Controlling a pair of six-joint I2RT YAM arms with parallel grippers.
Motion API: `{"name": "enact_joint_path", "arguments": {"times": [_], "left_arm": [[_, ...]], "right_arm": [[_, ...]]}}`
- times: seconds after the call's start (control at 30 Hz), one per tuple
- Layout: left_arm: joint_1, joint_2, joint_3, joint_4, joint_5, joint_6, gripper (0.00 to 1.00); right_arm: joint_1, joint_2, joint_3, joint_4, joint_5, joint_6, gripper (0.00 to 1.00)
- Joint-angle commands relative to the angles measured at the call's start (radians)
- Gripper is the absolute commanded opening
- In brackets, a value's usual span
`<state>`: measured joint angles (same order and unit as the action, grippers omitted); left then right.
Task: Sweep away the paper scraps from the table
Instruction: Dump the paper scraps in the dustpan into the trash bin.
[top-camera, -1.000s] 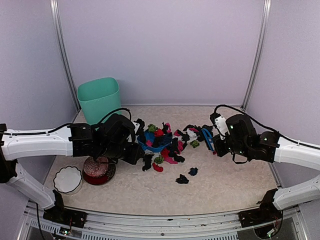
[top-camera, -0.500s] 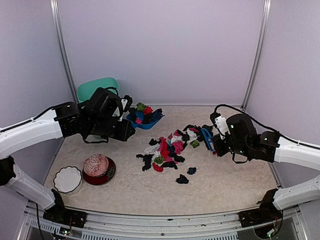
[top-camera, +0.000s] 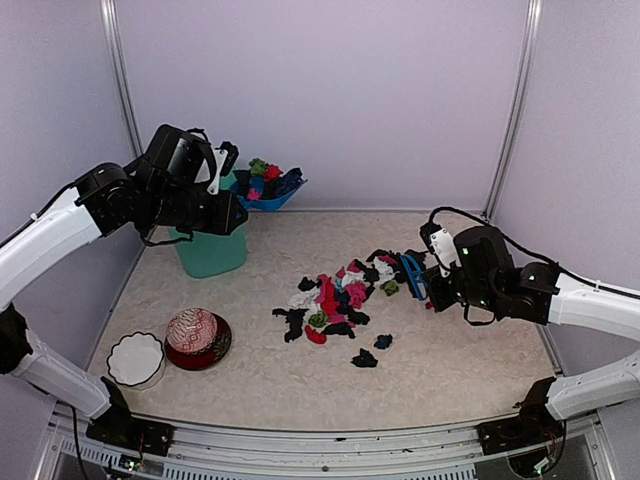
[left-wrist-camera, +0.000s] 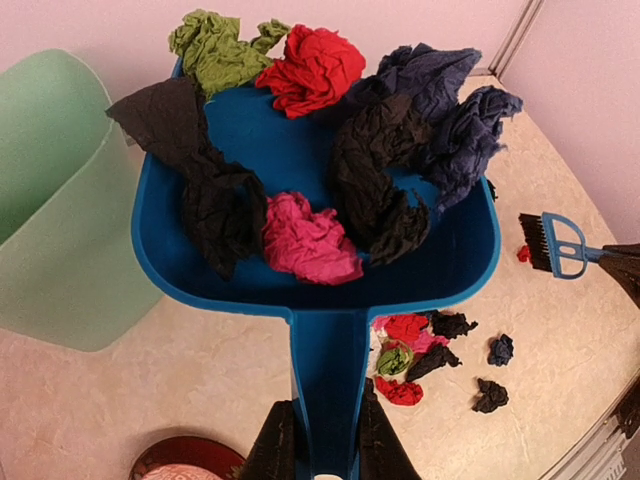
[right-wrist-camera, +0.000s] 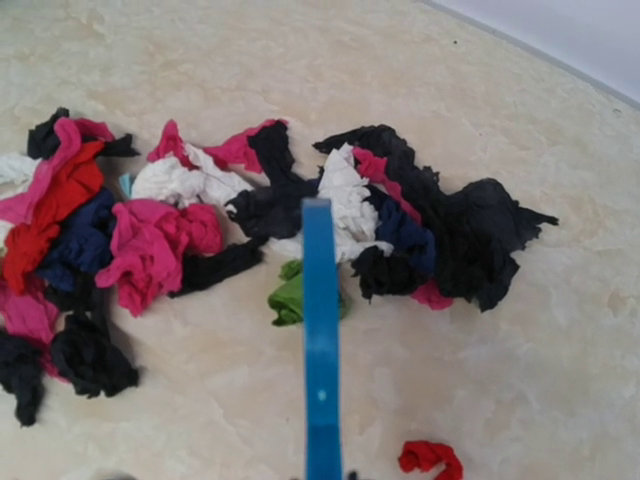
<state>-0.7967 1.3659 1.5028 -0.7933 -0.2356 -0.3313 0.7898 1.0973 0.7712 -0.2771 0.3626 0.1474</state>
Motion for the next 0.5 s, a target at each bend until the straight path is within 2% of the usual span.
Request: {"name": "enact_joint_path", "arguments": {"times": [0.0,0.47], "left_arm": [[0.021,0.012,0.063,-0.041,-0.009,0.037,0.00],[0.077,0.039,0.201,-0.085,-0.002,0.068,0.00]], "right_arm": [[-0.011,-0.013,-0.015,0.036,-0.012,0.004,0.00],[-0.014,-0.020,-0.028,0.042,-0.016,0.005,0.00]]}}
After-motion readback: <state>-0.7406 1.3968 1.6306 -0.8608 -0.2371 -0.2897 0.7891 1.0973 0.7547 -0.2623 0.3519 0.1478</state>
